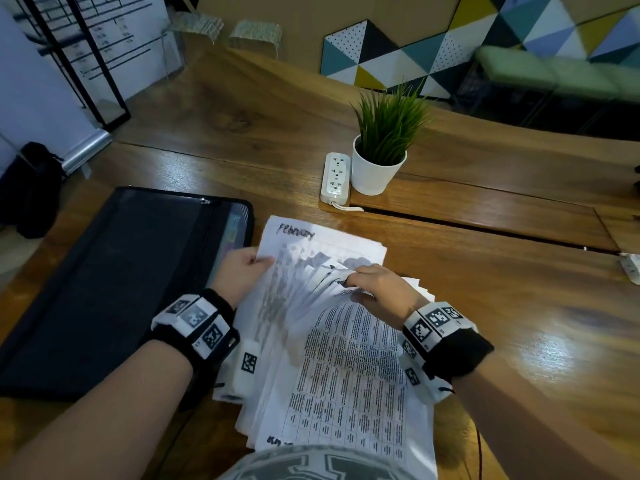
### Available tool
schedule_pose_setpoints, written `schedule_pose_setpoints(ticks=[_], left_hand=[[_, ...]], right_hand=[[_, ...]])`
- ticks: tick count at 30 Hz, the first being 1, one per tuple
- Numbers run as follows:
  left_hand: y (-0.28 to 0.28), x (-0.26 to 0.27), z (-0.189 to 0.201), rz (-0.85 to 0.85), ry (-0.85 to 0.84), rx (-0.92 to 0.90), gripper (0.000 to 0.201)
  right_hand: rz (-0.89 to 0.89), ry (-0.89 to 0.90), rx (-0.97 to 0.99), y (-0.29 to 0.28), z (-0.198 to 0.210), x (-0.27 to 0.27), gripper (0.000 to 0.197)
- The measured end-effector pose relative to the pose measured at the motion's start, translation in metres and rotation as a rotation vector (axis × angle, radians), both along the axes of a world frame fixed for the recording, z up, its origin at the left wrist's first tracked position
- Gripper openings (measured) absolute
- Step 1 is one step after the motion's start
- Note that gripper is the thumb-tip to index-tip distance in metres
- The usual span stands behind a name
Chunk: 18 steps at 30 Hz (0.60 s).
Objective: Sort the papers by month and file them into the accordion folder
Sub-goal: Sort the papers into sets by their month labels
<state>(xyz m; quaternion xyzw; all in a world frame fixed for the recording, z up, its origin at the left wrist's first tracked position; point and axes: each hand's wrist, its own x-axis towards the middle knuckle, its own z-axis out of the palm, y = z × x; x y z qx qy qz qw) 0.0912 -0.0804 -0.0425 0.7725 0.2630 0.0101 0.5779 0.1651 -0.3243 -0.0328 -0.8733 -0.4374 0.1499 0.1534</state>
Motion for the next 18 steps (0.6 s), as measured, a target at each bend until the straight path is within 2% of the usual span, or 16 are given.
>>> schedule_pose_setpoints(ticks=[3,8,12,14,16,18], left_hand=[[0.027,0.002,0.018,0.118,-0.04,0.062,0.012],[0.065,0.001,0.066,0.215,-0.133,0.156,0.019],[0.082,-0.005,0.105,0.289,-0.207,0.309,0.018],[0.091,-0.011,0.125,0.394,-0.232,0.403,0.024],[0.106,-0.018,0.14,0.484,-0.261,0.447,0.028],[0.119,-0.022,0.149,0.475,-0.302,0.447,0.035]], right_hand=[[-0.006,0.021,-0.113,0.008,-0.002,0.009,0.028],[-0.004,0.032,-0.208,0.025,-0.009,0.02,0.02],[-0.05,0.053,-0.225,0.032,-0.019,0.027,0.036],[-0.089,0.018,-0.189,0.032,-0.02,0.027,0.04],[-0.147,0.004,-0.103,0.029,-0.011,0.024,0.036],[-0.204,0.047,-0.051,0.022,0.009,0.017,0.027]])
